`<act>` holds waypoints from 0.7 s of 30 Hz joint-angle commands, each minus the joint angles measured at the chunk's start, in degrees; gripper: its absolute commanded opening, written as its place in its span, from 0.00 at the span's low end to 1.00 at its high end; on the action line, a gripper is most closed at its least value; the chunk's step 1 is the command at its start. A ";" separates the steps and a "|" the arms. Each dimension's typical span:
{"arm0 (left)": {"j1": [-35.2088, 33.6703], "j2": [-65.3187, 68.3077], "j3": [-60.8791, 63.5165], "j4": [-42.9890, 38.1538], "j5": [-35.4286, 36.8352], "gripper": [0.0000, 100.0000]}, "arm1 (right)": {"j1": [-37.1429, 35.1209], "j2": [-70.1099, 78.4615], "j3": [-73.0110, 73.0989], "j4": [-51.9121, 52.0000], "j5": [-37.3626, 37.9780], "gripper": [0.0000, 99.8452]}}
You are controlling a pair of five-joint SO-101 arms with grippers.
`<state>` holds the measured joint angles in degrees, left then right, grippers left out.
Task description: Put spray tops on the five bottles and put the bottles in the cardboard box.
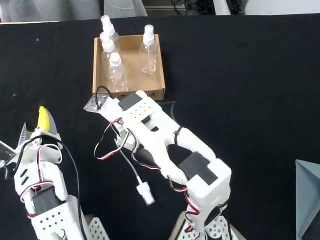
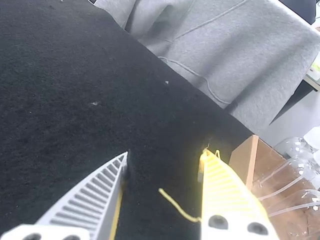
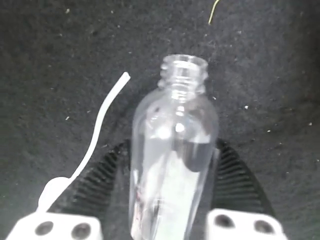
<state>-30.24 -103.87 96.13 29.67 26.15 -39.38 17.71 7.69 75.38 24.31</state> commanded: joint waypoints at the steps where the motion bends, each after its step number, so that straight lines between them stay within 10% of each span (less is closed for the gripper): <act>1: 0.48 -0.62 1.27 -1.05 -0.18 0.21 | -0.18 -1.01 -3.82 -0.18 -0.18 0.10; 21: 0.48 -0.62 1.27 -1.05 -0.18 0.21 | -0.18 -17.36 2.42 0.35 -0.26 0.10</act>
<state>-30.24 -103.87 96.13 29.67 26.15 -39.47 5.93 10.33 75.47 24.31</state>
